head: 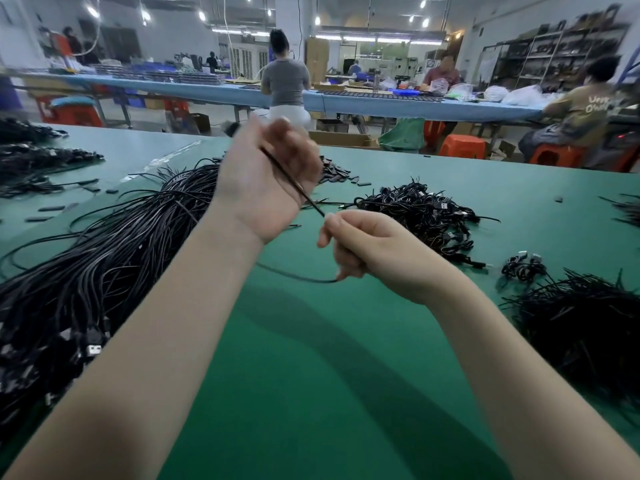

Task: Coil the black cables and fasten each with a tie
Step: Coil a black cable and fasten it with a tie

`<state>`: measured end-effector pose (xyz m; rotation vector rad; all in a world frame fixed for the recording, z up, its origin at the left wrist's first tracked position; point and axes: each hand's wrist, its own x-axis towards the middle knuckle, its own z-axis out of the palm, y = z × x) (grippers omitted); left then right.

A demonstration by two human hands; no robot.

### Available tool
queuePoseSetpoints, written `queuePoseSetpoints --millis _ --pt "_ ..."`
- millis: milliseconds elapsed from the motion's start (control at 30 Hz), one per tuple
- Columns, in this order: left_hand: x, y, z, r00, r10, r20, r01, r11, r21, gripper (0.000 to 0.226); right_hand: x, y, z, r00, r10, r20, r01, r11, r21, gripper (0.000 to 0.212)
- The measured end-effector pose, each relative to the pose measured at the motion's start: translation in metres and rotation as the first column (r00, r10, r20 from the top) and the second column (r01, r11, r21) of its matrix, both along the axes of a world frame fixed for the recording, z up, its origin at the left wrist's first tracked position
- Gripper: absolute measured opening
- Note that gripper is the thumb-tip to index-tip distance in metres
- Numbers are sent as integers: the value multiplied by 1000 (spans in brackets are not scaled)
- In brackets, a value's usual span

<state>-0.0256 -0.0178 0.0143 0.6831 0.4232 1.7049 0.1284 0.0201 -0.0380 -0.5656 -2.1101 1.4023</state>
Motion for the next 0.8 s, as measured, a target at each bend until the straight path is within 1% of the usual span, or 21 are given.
queuePoseSetpoints --millis 33,67,100,133,167,200,233,267,300,333,367,400,433,500,533,567,600,633,667,733,800 --pt "-7 -4 3 991 -87 104 80 995 67 46 4 2 2 1000 10 -7 -10 1000 -8 31" --pt "-12 -9 6 971 -197 133 180 975 127 47 9 5 4 999 31 25 -31 1000 -5 32" --pt "-17 -14 9 936 -340 93 320 930 182 46 14 8 6 995 52 90 -53 999 4 33" --pt "-22 -20 10 871 -491 0 480 851 215 45 20 11 8 984 49 169 -55 998 30 35" --pt "-27 -26 11 795 -593 -130 607 771 192 47 26 14 10 972 6 236 -25 997 77 38" --pt "-32 -30 11 716 -638 -283 688 714 132 52 32 17 14 961 -66 268 33 992 126 41" --pt "-35 -31 8 634 -625 -455 714 699 35 60 38 20 19 956 -140 258 104 984 148 43" --pt "-36 -29 5 512 -583 -632 687 719 -107 68 43 24 23 958 -193 214 168 977 130 44" --pt "-34 -27 1 368 -537 -760 592 765 -253 72 47 26 28 964 -219 149 209 974 83 42" --pt "-29 -23 -3 250 -499 -830 444 821 -360 74 50 27 33 971 -224 79 222 975 32 41" --pt "-21 -19 -8 187 -464 -866 308 865 -397 72 50 24 37 978 -210 19 210 978 -3 42" --pt "-11 -14 -12 205 -417 -885 207 903 -377 68 48 20 40 985 -172 -21 171 985 -14 41" --pt "-3 -9 -16 296 -348 -890 120 938 -327 63 44 13 41 993 -113 -37 113 994 -7 38" --pt "4 -1 -18 519 -172 -837 -27 976 -217 61 33 -2 39 1000 23 -14 -23 1000 -9 31" --pt "1 0 -16 560 -105 -822 -65 983 -170 61 28 -8 37 996 83 -11 -84 996 -43 30" --pt "-3 0 -14 533 -52 -845 -98 988 -123 62 24 -12 36 991 129 -36 -131 987 -88 29" --pt "-9 0 -13 464 -9 -886 -131 988 -79 62 22 -14 37 986 143 -86 -153 979 -133 29" --pt "-14 -2 -13 391 13 -920 -146 988 -48 62 21 -14 39 980 120 -156 -147 974 -173 30" --pt "-17 -4 -12 351 6 -937 -128 991 -42 62 23 -12 42 970 72 -234 -123 970 -212 30" --pt "-18 -9 -13 390 -28 -920 -11 999 -35 65 30 -4 49 922 -49 -384 -74 951 -299 32" --pt "-13 -9 -13 480 22 -877 60 997 57 67 39 5 53 863 -156 -480 -56 915 -399 32"
